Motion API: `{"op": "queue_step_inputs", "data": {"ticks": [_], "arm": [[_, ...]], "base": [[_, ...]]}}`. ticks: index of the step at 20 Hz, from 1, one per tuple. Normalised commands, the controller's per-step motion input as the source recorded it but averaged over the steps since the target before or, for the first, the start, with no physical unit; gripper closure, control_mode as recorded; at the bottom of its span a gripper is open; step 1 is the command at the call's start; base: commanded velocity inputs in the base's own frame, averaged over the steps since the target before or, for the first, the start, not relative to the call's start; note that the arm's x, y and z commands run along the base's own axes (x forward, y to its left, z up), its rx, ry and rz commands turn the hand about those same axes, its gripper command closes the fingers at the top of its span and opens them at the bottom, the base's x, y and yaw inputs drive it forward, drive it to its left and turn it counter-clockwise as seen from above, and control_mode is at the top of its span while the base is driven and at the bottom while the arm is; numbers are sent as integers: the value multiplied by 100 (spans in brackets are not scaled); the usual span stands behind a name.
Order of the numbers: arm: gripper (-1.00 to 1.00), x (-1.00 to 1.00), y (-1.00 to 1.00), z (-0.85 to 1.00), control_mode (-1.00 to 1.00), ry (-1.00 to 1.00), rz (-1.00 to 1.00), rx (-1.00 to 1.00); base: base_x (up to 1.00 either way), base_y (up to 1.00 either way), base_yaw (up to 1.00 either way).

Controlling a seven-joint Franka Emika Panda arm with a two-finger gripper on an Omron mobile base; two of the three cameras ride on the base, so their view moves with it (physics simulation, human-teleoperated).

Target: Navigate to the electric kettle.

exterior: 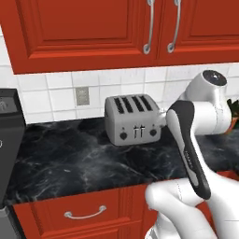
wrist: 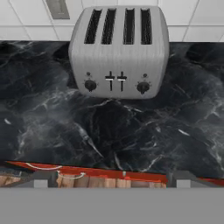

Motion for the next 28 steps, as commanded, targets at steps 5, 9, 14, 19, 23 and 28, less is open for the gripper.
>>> {"op": "queue_step_inputs", "data": {"ticks": [5,9,14,19,23,28], "arm": [[-100,0,0,0,100,0,0,0],[-100,0,0,0,100,0,0,0],[-100,0,0,0,100,0,0,0],[-100,0,0,0,100,0,0,0],[-100,0,0,0,100,0,0,0],[-100,0,0,0,100,0,0,0]], "base": [[-41,46,22],[-4,71,57],[0,85,57],[0,81,54],[0,88,51],[22,95,45]]}}
